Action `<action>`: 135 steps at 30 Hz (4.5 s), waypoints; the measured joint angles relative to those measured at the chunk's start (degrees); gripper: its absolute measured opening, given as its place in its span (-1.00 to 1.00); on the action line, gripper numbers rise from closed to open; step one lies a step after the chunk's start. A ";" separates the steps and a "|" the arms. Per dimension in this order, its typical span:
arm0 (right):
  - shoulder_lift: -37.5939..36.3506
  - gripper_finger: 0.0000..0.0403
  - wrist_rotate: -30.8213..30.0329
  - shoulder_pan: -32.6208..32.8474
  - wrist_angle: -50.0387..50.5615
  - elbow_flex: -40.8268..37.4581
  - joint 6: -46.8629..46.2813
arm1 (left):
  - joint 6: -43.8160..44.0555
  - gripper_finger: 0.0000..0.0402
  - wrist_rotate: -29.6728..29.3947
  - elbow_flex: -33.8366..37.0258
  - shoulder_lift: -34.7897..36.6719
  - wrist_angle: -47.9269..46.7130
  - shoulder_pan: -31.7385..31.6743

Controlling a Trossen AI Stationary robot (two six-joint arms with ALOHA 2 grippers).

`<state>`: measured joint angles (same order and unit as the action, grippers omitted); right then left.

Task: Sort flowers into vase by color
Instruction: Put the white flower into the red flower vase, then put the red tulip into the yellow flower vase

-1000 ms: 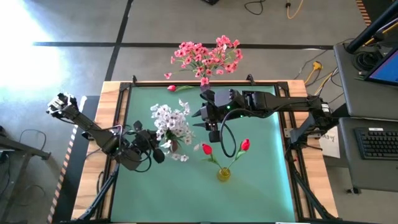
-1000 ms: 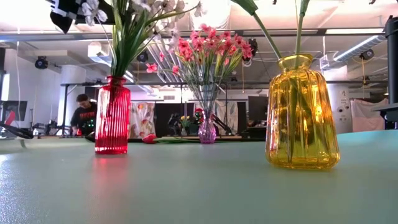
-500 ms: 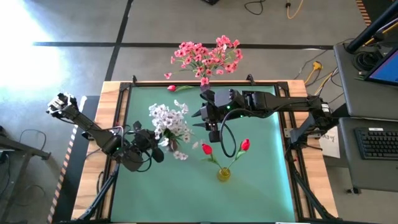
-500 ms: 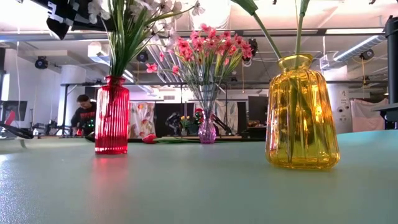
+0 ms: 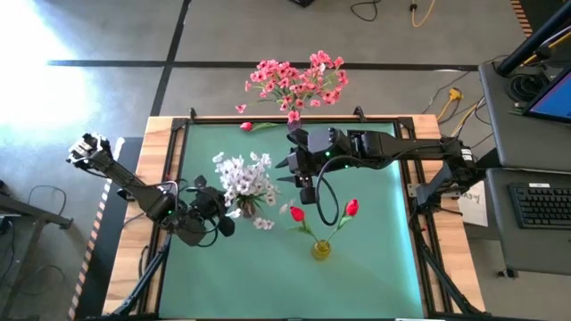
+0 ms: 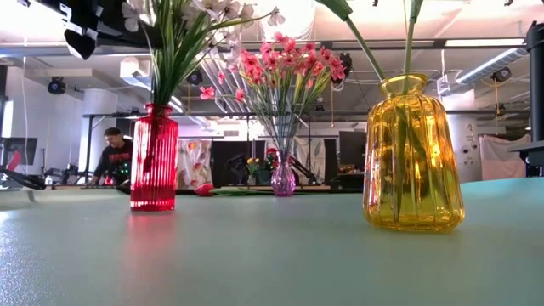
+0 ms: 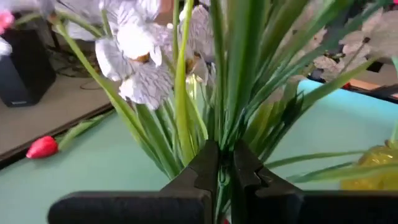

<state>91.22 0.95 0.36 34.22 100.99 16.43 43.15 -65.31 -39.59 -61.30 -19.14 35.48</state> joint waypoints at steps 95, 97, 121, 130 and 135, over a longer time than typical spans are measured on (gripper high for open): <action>-0.42 -0.28 -0.04 -0.01 0.32 1.28 0.56 | 12.79 -0.05 29.46 -34.34 -4.50 -39.48 0.15; -0.81 -0.28 -0.07 0.00 0.84 1.88 0.52 | 10.77 -0.05 29.54 -35.63 -4.50 -40.83 0.15; -11.43 -0.28 -0.07 0.00 21.59 8.79 -6.28 | -27.08 -0.05 20.19 -67.38 -14.37 -40.29 -7.53; -15.74 -0.28 0.07 0.00 23.03 6.89 -5.59 | -38.26 -0.08 37.64 -68.82 -14.57 -48.86 -27.50; -17.79 -0.28 0.32 0.00 22.52 3.26 -3.66 | -46.88 -0.13 48.18 -62.80 -9.97 -45.45 -36.74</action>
<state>73.43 1.27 0.36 56.74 104.25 12.77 -3.73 -17.13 -102.39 -71.27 -64.59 -1.26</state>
